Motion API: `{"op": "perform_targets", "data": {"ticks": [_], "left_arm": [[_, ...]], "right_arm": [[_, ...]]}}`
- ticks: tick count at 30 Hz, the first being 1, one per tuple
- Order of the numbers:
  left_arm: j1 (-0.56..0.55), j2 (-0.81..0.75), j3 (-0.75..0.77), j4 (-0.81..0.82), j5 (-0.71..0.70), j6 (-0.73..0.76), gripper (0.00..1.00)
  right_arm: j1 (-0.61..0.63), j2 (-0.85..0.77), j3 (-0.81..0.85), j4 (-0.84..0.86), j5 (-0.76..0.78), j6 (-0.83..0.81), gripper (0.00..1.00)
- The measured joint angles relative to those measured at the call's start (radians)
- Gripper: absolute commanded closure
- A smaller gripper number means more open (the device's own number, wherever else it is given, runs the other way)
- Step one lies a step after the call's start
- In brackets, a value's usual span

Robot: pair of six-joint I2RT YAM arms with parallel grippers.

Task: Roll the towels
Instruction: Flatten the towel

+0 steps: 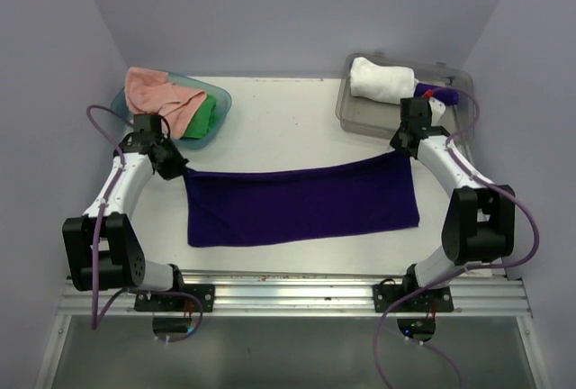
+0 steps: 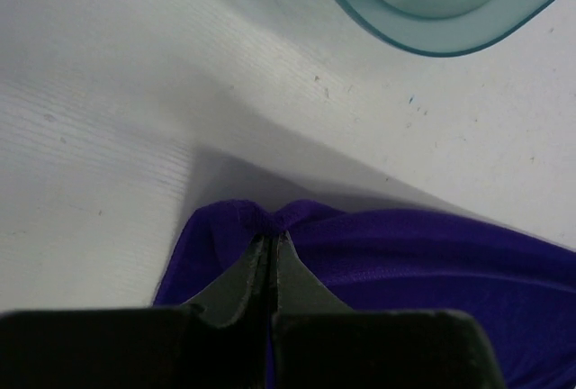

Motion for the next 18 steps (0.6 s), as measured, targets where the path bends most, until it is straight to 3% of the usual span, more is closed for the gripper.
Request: {"op": "perform_targets", "data": {"ticks": [18], "left_arm": [[0.005,0.126,0.155,0.025,0.018,0.002,1.00]], "right_arm": [[-0.032,-0.020,0.049,-0.006,-0.048,-0.013,1.00]]}}
